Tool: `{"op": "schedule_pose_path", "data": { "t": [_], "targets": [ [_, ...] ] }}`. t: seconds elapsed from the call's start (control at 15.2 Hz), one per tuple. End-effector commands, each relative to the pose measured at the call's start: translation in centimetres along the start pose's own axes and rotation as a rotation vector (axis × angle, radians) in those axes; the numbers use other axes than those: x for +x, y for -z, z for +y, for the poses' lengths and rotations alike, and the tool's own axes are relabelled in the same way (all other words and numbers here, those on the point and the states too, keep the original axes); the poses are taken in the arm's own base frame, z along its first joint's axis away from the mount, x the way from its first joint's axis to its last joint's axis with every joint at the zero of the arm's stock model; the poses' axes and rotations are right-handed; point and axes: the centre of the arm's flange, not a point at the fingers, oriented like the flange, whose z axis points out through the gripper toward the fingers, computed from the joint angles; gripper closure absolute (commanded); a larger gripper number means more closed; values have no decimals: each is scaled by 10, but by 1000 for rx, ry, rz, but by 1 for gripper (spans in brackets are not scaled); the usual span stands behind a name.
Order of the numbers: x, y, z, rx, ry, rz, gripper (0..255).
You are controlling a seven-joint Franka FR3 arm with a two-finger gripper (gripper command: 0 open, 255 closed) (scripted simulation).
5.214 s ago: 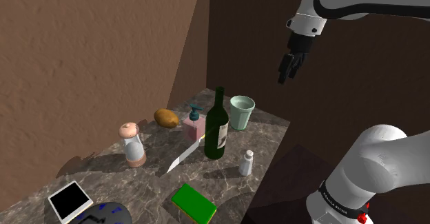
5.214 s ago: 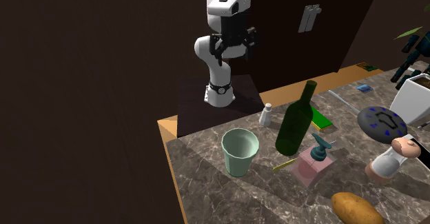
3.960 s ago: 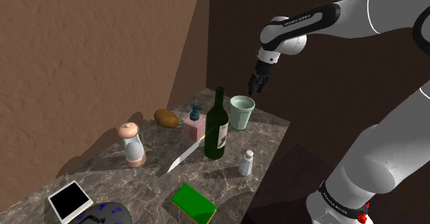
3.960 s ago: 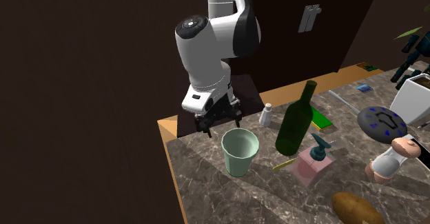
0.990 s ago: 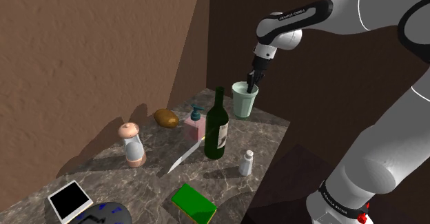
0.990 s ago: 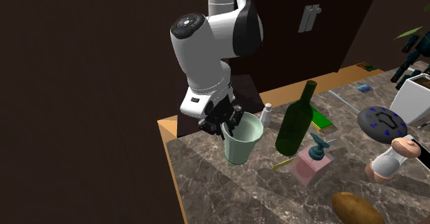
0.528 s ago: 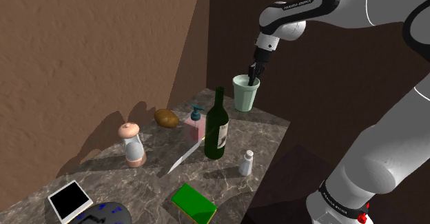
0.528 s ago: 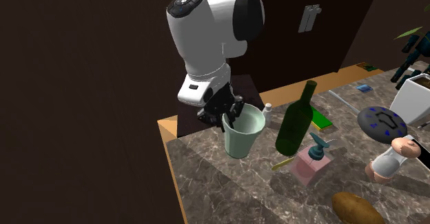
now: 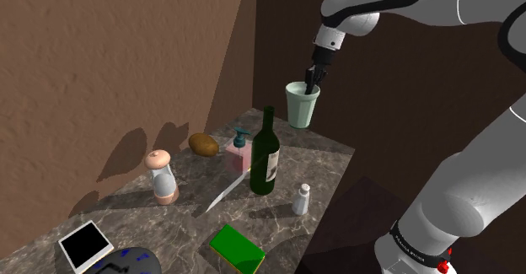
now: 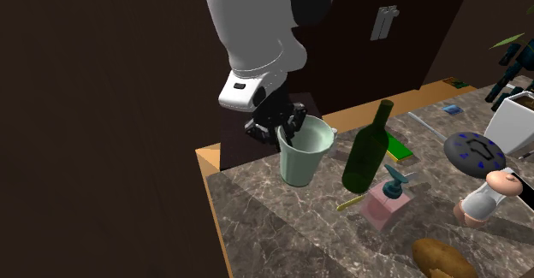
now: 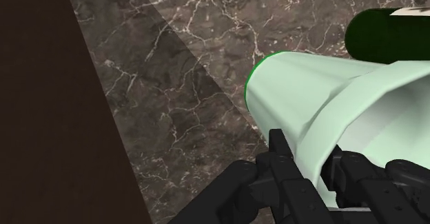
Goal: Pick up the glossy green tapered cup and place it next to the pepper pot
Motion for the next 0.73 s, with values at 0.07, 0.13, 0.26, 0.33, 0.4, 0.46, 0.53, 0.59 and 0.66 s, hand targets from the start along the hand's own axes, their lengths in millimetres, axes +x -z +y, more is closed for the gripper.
{"op": "schedule_pose_path", "data": {
  "t": [0.07,0.13,0.26,0.33,0.4,0.46,0.53,0.59,0.66],
  "targets": [
    [1,17,-3,0,0,0,255],
    [1,22,-5,0,0,0,255],
    [1,32,-7,0,0,0,255],
    [1,38,-9,0,0,0,255],
    [1,43,-10,0,0,0,255],
    [1,48,-11,0,0,0,255],
    [2,53,-13,0,0,0,255],
    [2,58,-14,0,0,0,255],
    [2,63,-15,0,0,0,255]
  ]
}}
